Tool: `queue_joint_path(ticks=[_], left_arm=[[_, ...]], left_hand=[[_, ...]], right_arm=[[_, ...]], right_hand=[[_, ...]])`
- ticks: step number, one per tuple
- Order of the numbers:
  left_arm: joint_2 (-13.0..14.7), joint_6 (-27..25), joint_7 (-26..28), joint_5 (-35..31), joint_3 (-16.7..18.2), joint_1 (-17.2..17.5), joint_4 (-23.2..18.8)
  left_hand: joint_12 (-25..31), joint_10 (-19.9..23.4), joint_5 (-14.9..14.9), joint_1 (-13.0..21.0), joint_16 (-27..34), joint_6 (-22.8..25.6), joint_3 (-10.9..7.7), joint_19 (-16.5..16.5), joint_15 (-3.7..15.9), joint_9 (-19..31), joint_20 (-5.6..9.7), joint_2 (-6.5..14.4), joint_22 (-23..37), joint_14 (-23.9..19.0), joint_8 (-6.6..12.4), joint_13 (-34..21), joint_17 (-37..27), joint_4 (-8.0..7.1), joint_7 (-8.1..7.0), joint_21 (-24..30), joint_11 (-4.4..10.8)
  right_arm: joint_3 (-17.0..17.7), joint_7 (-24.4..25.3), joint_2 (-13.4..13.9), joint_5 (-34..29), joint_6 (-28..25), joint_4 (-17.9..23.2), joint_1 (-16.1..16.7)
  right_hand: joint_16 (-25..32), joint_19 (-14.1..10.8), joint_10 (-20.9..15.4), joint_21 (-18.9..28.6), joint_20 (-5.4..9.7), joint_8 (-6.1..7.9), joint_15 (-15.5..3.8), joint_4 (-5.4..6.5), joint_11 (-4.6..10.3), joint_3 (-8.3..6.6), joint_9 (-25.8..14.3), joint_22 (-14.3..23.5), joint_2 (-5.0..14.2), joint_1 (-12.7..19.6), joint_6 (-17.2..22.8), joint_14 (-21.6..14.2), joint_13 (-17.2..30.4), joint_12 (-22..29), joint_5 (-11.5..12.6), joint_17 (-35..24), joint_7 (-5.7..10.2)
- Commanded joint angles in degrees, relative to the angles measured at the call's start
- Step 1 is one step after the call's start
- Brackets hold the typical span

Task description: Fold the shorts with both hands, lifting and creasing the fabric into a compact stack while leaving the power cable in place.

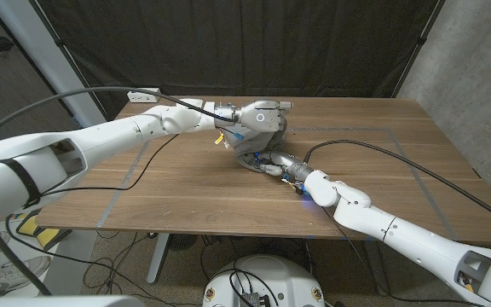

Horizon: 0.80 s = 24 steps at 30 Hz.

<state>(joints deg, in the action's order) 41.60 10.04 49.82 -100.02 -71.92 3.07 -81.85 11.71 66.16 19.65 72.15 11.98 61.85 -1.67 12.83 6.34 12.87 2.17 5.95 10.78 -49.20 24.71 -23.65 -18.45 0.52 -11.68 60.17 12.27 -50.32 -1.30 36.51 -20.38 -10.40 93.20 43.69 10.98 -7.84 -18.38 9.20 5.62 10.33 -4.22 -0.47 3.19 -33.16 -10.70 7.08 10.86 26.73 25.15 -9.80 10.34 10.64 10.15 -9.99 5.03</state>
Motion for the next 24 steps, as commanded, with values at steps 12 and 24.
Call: queue_joint_path(ticks=[12,24], left_arm=[[3.7,2.0,-11.3,4.7,5.0,6.9,-7.5],[5.0,-6.1,-20.8,-1.1,8.7,11.6,-10.9]], left_hand=[[-1.1,-10.6,1.5,-14.8,-0.7,-10.5,11.5,1.5,6.76,-2.6,0.45,-0.8,-0.1,5.1,-13.06,7.8,3.9,-10.25,-0.79,-4.9,-0.28],[-1.2,-23.3,5.7,-20.4,-1.4,-21.0,15.47,-2.5,6.38,-2.3,-2.35,0.7,-0.2,15.1,-14.3,11.2,6.5,-9.53,-1.0,-8.7,-0.49]], right_arm=[[2.5,-0.9,3.4,-0.3,0.1,7.8,1.2],[4.6,-2.1,5.3,0.2,-1.7,12.5,2.8]], right_hand=[[0.8,-7.6,-0.1,2.6,-8.03,0.12,0.02,-0.58,-2.3,3.36,-0.1,2.8,-3.49,-1.4,-1.8,-3.0,0.7,0.3,-0.4,-0.7,-0.75],[1.6,-9.8,-0.7,3.1,-8.85,0.22,0.5,-1.19,-3.08,4.95,0.0,2.9,-4.1,-2.1,-2.4,-5.6,0.7,0.6,0.1,-0.7,-1.06]])
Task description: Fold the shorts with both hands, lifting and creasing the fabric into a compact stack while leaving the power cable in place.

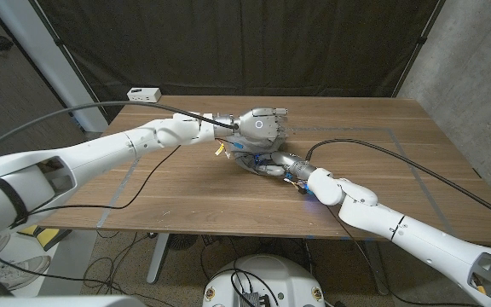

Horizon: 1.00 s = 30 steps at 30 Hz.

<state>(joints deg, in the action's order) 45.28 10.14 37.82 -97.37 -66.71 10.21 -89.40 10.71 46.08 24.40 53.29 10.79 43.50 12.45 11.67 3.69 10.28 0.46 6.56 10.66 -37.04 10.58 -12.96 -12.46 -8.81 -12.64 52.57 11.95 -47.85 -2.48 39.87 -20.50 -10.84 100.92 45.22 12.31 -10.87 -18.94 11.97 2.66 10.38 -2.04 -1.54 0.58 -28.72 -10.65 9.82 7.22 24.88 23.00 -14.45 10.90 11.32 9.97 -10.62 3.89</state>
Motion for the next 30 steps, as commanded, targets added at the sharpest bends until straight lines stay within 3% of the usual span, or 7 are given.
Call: queue_joint_path(ticks=[1,2,7,30], left_arm=[[1.4,-7.1,-9.7,-4.4,3.8,4.9,-3.6],[1.4,-7.5,-9.8,-4.7,4.0,5.1,-3.6],[1.3,-9.1,-10.8,-4.2,5.4,6.5,-3.6],[1.9,-11.7,-13.9,-3.7,8.3,9.2,-4.1]], left_hand=[[-0.2,-3.9,1.1,-2.0,-0.1,-3.3,1.46,-1.6,9.03,0.3,-0.9,0.4,0.0,3.5,-0.21,0.6,0.6,-0.31,-0.04,-1.3,-0.15],[0.1,-5.2,1.3,-3.3,0.0,-4.7,1.59,-1.8,9.09,0.3,-1.08,1.6,0.0,4.9,-0.06,0.8,0.7,-0.51,-0.05,-1.7,-0.05],[-0.1,-7.3,1.5,-3.7,0.0,-6.5,1.63,-2.4,8.96,0.3,-1.39,2.1,-0.1,6.4,-0.2,1.0,0.9,-0.22,-0.09,-2.4,-0.15],[0.2,-9.0,1.4,-6.2,0.1,-8.8,2.96,-3.3,8.75,0.3,-2.11,1.1,-0.1,8.3,-0.2,1.1,1.0,-0.47,-0.03,-3.5,-0.16]], right_arm=[[2.2,-0.6,2.0,0.2,-1.4,5.0,1.5],[2.2,-0.3,2.2,-0.4,-1.6,5.5,1.7],[3.1,-0.3,3.0,-0.5,-2.5,7.6,2.5],[9.6,2.0,9.1,-1.2,-10.6,19.3,9.4]], right_hand=[[0.4,-7.0,-0.2,0.4,-6.02,0.18,-1.6,-0.18,-0.63,0.65,-0.1,0.1,-0.57,-0.4,-0.2,-1.1,0.1,-0.1,0.3,0.0,0.05],[0.4,-7.3,-0.3,0.5,-6.12,0.2,-1.67,-0.26,-0.71,0.85,-0.1,0.2,-0.71,-0.5,-0.3,-1.3,0.1,0.0,0.3,0.0,0.04],[0.5,-7.6,-0.5,0.5,-6.21,0.24,-1.56,-0.38,-0.86,1.14,-0.1,0.2,-0.89,-0.6,-0.3,-1.6,0.1,0.0,0.3,0.0,-0.11],[0.4,-8.0,-1.1,0.4,-6.43,0.71,-1.72,-1.19,-1.05,1.93,-0.1,0.2,-1.28,-0.7,0.8,-2.5,0.1,0.2,0.5,0.1,-0.67]])
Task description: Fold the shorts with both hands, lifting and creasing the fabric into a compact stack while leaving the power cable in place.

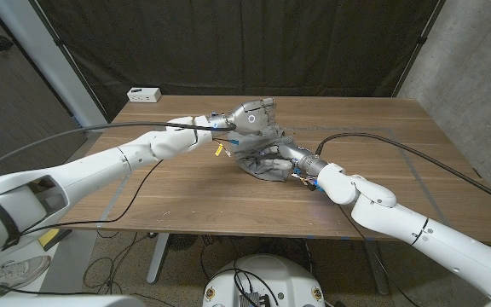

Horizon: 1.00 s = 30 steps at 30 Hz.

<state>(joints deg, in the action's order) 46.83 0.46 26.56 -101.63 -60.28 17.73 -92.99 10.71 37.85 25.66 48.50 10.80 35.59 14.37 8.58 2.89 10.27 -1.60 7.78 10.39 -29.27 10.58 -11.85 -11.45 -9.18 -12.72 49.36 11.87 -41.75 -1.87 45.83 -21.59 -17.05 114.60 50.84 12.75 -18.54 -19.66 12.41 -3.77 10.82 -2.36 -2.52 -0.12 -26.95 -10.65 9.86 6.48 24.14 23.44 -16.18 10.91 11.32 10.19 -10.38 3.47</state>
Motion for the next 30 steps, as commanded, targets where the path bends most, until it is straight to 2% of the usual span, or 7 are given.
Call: queue_joint_path(ticks=[1,10,19,23,27,30], left_arm=[[0.4,-2.4,-2.6,0.4,2.0,1.9,-0.5],[1.0,-3.7,-3.6,1.7,3.7,3.4,-1.1],[1.3,-5.4,-4.2,2.3,5.0,4.7,-1.7],[1.9,-6.0,-4.5,2.9,5.8,5.6,-2.6],[2.7,-6.8,-4.9,3.2,6.8,6.8,-3.8],[3.1,-8.1,-5.1,3.9,7.8,8.2,-4.7]], left_hand=[[0.2,-0.8,0.1,-1.4,0.1,-0.9,1.07,-0.3,9.57,0.3,-0.09,-0.1,0.1,0.5,-0.2,-0.1,0.0,-0.11,0.04,-0.4,-0.08],[0.2,-1.2,0.2,-2.1,0.1,-1.2,1.33,-0.5,9.56,0.3,-0.37,-0.1,0.2,0.9,-0.12,0.0,0.0,-0.18,0.04,-0.6,-0.07],[0.3,-1.3,0.2,-2.7,0.1,-1.4,1.65,-0.6,9.54,0.3,-0.54,-0.3,0.2,1.3,-0.06,0.0,0.0,-0.22,0.04,-0.8,-0.07],[0.3,-1.5,0.2,-2.9,0.1,-1.5,1.81,-0.6,9.52,0.3,-0.66,-0.4,0.2,1.4,-0.04,0.0,0.0,-0.23,0.05,-0.9,-0.08],[0.3,-1.7,0.2,-3.3,0.1,-1.7,2.02,-0.6,9.52,0.3,-0.75,-0.5,0.2,1.7,-0.02,0.0,0.0,-0.24,0.05,-1.0,-0.08],[0.3,-1.8,0.2,-3.4,0.1,-1.8,2.07,-0.6,9.51,0.3,-0.76,-0.5,0.2,1.8,-0.03,0.0,0.0,-0.24,0.04,-1.0,-0.09]], right_arm=[[4.1,1.4,3.4,0.5,-4.8,6.0,4.2],[9.1,5.8,6.0,2.6,-10.1,10.1,9.3],[11.7,11.7,6.4,2.7,-13.0,11.8,12.3],[12.5,14.4,6.1,2.3,-13.9,12.3,13.5],[12.3,17.0,5.5,1.1,-15.2,12.7,14.1],[13.0,16.5,5.8,3.4,-12.5,11.9,14.1]], right_hand=[[0.0,-0.4,-0.4,0.0,-0.01,0.3,-1.4,-0.28,-0.24,0.19,-0.1,0.1,-0.56,0.0,0.4,-0.8,0.1,0.2,0.3,-0.2,-0.21],[0.0,-0.6,-1.0,-0.1,-0.06,0.46,-1.36,-0.94,-0.58,0.33,0.0,0.2,-0.54,0.4,1.0,-1.3,0.1,0.3,0.5,-0.1,-0.48],[-0.1,-0.6,-1.0,-0.2,0.08,0.44,-1.47,-1.02,-0.46,0.5,0.0,0.2,-0.16,0.3,1.2,-1.2,0.1,0.2,0.5,-0.2,-0.54],[-0.2,-0.4,-0.6,-0.5,0.84,0.3,-1.74,0.6,0.1,0.73,-0.1,0.2,2.28,-1.2,1.1,-0.5,0.1,0.0,0.4,-0.8,-0.14],[-0.2,-0.2,-0.4,-0.6,1.37,0.24,-1.96,1.39,0.26,0.8,-0.1,0.2,3.27,-1.8,1.0,-0.2,0.1,-0.1,0.3,-1.1,0.04],[-0.4,-0.1,-0.4,-0.6,1.5,0.21,-2.04,1.55,0.23,0.81,-0.1,0.2,3.46,-1.9,0.9,0.3,0.1,-0.1,0.3,-1.1,0.09]])
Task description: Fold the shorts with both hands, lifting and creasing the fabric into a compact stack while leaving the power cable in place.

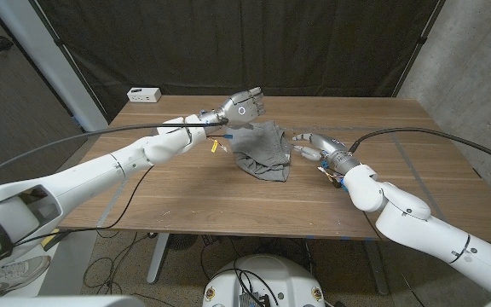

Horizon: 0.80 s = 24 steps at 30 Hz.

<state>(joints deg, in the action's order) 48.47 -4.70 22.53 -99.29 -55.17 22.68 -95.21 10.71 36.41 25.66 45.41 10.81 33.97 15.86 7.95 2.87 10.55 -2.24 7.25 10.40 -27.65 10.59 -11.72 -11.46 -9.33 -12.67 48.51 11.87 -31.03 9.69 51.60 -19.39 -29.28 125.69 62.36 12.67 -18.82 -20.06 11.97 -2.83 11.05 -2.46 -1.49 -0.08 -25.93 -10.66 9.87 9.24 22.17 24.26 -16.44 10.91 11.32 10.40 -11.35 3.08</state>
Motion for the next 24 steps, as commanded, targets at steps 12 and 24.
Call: queue_joint_path(ticks=[12,24], left_arm=[[1.3,-10.3,-4.7,11.4,9.9,12.0,-7.4],[-0.6,-15.5,-4.3,27.3,17.9,20.4,-11.5]], left_hand=[[0.0,-5.3,0.4,-4.5,0.1,-5.9,1.1,1.0,8.46,0.0,-0.3,1.7,0.2,2.8,-0.67,-0.1,0.1,-0.03,0.02,-1.0,-0.21],[-0.1,-12.6,0.7,-7.4,0.0,-18.3,-6.69,-2.3,5.48,0.0,-1.05,5.2,0.5,7.9,-0.98,0.2,0.2,-1.23,0.13,-3.0,-3.63]], right_arm=[[3.3,7.8,-2.4,5.6,5.7,-3.3,2.4],[5.8,12.7,-5.9,11.8,18.6,-10.2,3.3]], right_hand=[[-0.8,0.4,0.6,-0.4,0.94,-0.19,-2.03,1.88,0.44,-0.19,-0.1,0.2,1.08,-1.1,-0.3,1.6,0.1,-0.3,0.0,-0.2,0.78],[-1.8,2.1,5.1,-0.9,1.72,-1.33,-1.65,3.2,0.81,0.33,-0.1,0.2,0.81,-2.4,-5.5,5.6,0.1,-1.3,-0.1,-0.2,1.7]])
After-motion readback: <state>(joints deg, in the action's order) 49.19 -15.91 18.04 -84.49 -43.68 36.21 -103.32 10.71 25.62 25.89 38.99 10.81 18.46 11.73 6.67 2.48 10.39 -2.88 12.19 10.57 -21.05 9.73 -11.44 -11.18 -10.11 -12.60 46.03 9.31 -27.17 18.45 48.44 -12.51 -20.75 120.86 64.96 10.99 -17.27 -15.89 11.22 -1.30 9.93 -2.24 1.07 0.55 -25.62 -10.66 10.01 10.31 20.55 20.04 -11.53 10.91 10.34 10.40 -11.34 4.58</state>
